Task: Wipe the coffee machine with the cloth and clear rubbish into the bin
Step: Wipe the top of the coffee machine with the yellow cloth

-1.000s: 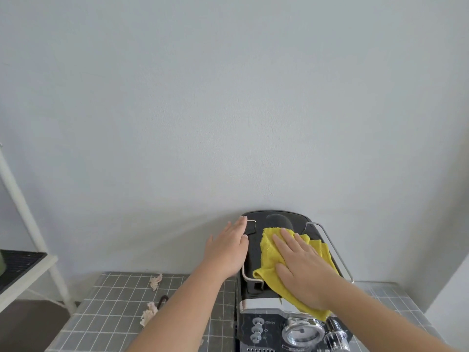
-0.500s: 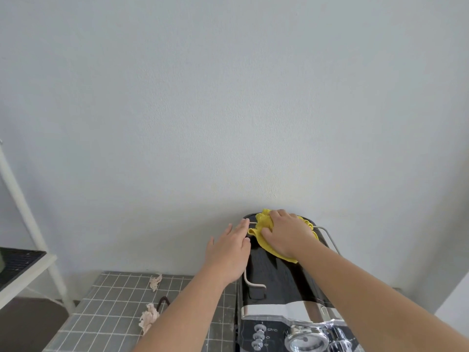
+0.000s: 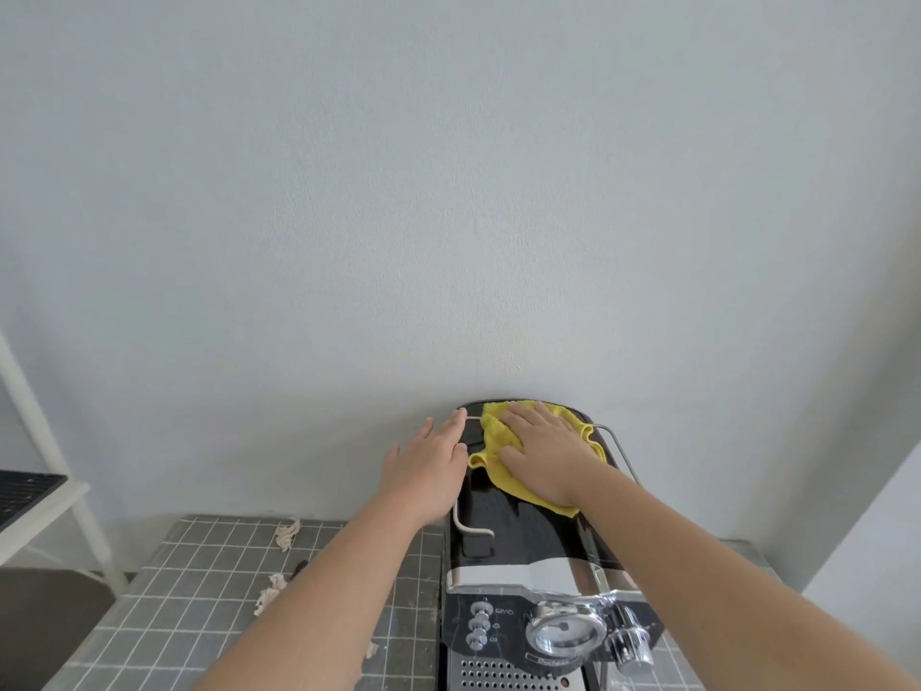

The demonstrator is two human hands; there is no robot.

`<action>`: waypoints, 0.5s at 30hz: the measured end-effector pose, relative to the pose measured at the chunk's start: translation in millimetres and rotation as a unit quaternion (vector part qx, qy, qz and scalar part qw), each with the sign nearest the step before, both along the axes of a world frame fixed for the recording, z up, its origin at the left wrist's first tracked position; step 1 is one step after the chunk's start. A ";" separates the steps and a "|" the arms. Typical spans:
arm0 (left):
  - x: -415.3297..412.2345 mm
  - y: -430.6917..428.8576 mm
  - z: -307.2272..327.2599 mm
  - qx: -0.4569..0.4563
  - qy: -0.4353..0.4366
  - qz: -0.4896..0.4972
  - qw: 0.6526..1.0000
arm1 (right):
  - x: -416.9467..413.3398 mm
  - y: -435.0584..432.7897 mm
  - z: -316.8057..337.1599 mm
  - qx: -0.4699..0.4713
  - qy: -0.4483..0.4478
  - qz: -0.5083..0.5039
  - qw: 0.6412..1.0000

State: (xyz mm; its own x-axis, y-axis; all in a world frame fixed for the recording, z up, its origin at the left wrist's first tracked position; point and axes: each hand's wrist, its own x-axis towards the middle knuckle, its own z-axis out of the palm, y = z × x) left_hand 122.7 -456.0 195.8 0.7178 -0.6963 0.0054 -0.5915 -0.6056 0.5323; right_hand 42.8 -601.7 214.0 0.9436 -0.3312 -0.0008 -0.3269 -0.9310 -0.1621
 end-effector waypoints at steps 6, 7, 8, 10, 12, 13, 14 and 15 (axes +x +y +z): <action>-6.3 3.0 8.5 0.010 0.009 0.005 1.000 | -54.7 36.8 -6.4 -0.008 0.016 0.039 0.999; -7.6 3.7 9.0 0.012 0.013 0.007 1.000 | -60.0 41.8 -7.3 -0.010 0.015 0.036 0.999; -8.9 4.3 9.8 0.013 0.018 0.009 1.000 | -62.4 44.7 -8.0 -0.008 0.013 0.029 0.999; -10.3 5.7 11.6 0.014 0.034 0.005 0.999 | -58.4 45.1 -7.7 0.004 0.007 0.009 1.000; -10.3 7.3 11.1 0.021 0.040 -0.010 0.999 | -44.2 39.2 -8.7 0.012 0.004 -0.013 1.000; -9.9 8.0 9.3 0.022 0.036 -0.018 0.999 | -34.8 33.8 -9.2 0.014 0.003 -0.024 1.000; -10.0 9.1 7.2 0.019 0.032 -0.025 0.999 | -24.3 27.0 -10.2 0.015 0.001 -0.037 0.999; -10.6 10.3 4.8 0.013 0.030 -0.029 0.999 | -13.4 19.3 -10.9 0.019 0.000 -0.049 0.999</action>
State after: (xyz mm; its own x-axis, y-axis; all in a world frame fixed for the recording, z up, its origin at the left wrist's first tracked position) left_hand 112.1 -445.7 200.7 0.6749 -0.7359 -0.0547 -0.5936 -0.5854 0.5523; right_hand 29.4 -582.4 203.1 0.9064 -0.4221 -0.0158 -0.4167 -0.8876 -0.1963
